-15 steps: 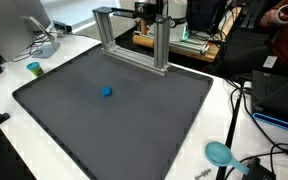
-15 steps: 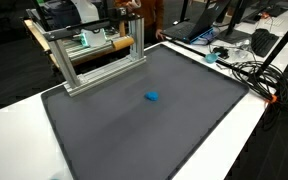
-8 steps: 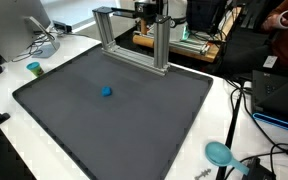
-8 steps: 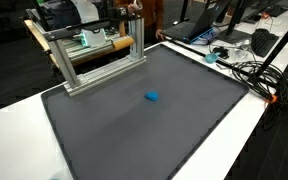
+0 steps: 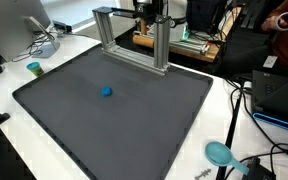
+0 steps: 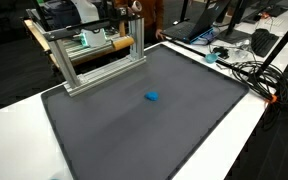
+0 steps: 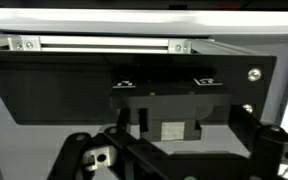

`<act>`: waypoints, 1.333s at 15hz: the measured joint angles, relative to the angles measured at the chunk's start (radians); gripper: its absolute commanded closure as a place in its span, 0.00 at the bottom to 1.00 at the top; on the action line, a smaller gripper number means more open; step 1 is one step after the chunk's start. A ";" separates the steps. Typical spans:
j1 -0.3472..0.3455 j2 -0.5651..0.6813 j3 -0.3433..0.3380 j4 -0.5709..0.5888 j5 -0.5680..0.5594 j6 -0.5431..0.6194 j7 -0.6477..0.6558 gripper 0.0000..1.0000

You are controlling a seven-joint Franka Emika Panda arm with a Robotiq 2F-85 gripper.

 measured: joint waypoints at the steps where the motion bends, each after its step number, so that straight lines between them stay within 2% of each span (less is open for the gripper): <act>1: -0.001 0.001 0.000 -0.003 0.000 0.003 0.002 0.04; 7: -0.002 0.009 0.002 -0.006 0.000 0.004 0.007 0.18; 11: -0.002 0.013 0.012 -0.006 0.002 0.004 0.014 0.19; 14: -0.002 0.017 0.015 -0.006 0.002 0.004 0.015 0.13; 18: -0.006 0.029 0.015 -0.007 0.001 0.004 0.017 0.16; 20: -0.007 0.034 0.015 -0.007 0.001 0.005 0.019 0.23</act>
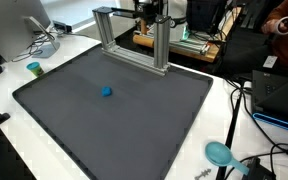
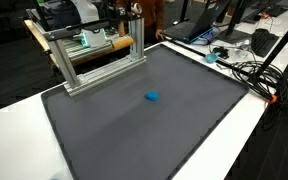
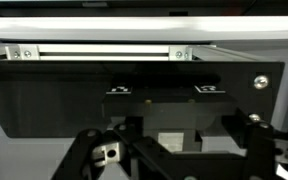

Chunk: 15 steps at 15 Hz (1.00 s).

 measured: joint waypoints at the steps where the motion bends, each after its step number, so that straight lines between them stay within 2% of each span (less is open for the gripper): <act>1: 0.000 0.001 0.001 0.000 0.000 0.000 0.002 0.27; 2: 0.000 0.001 0.002 0.000 0.000 0.000 0.003 0.34; 6: -0.002 0.001 0.008 0.002 0.001 0.000 0.011 0.28; 8: -0.002 0.001 0.008 0.002 0.001 0.001 0.014 0.29; 9: -0.002 0.001 0.007 0.002 0.002 0.001 0.019 0.17; 11: -0.004 0.001 0.006 0.002 0.007 0.001 0.032 0.05; 13: -0.004 0.004 0.005 -0.001 0.020 0.001 0.043 0.09; 14: -0.004 0.004 0.005 -0.001 0.024 0.001 0.051 0.07; 15: -0.005 0.005 0.004 -0.002 0.031 0.001 0.056 0.11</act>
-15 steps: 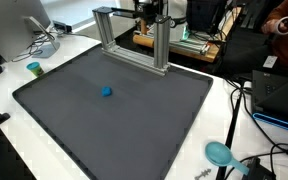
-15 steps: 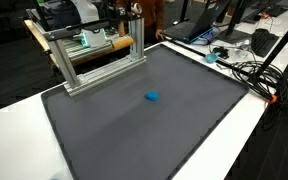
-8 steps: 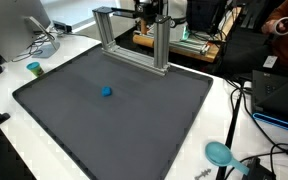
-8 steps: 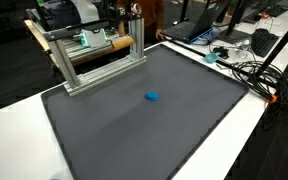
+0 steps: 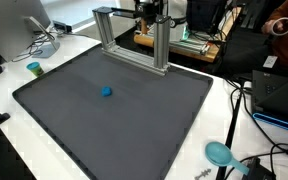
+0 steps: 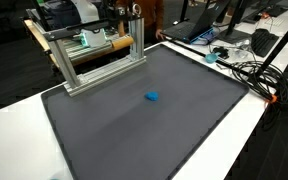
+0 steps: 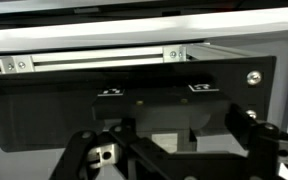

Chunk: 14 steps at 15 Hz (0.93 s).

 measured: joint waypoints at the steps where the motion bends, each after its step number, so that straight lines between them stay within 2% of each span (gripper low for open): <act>1: -0.001 0.000 0.000 0.000 0.002 0.001 0.005 0.13; 5: -0.010 0.000 0.000 0.000 0.003 0.007 0.029 0.26; 6: -0.015 0.000 0.000 0.000 0.003 0.008 0.040 0.24; 10: -0.030 0.003 0.000 -0.002 0.004 0.015 0.080 0.28; 14: -0.039 0.010 0.000 -0.005 0.004 0.023 0.103 0.20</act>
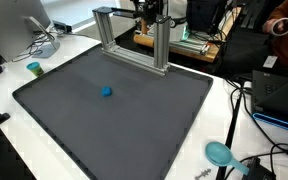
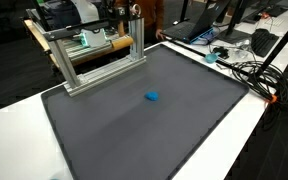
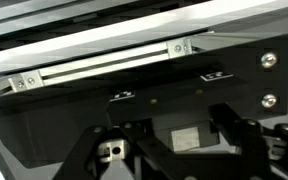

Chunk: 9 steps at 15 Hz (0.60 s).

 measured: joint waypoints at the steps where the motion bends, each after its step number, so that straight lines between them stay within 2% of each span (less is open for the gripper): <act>1: 0.000 0.001 0.001 0.000 0.000 0.000 0.005 0.22; 2: -0.001 0.001 0.004 0.000 0.000 0.000 0.006 0.23; 4: -0.001 0.001 0.009 -0.001 -0.001 0.001 0.007 0.36; 5: -0.001 0.001 0.009 -0.001 -0.002 0.001 0.006 0.36; 6: -0.001 0.001 0.010 -0.001 -0.004 0.001 0.003 0.43; 7: -0.001 -0.001 0.010 -0.001 -0.005 0.000 0.000 0.60; 9: -0.001 -0.006 0.011 -0.002 -0.008 -0.002 -0.010 0.66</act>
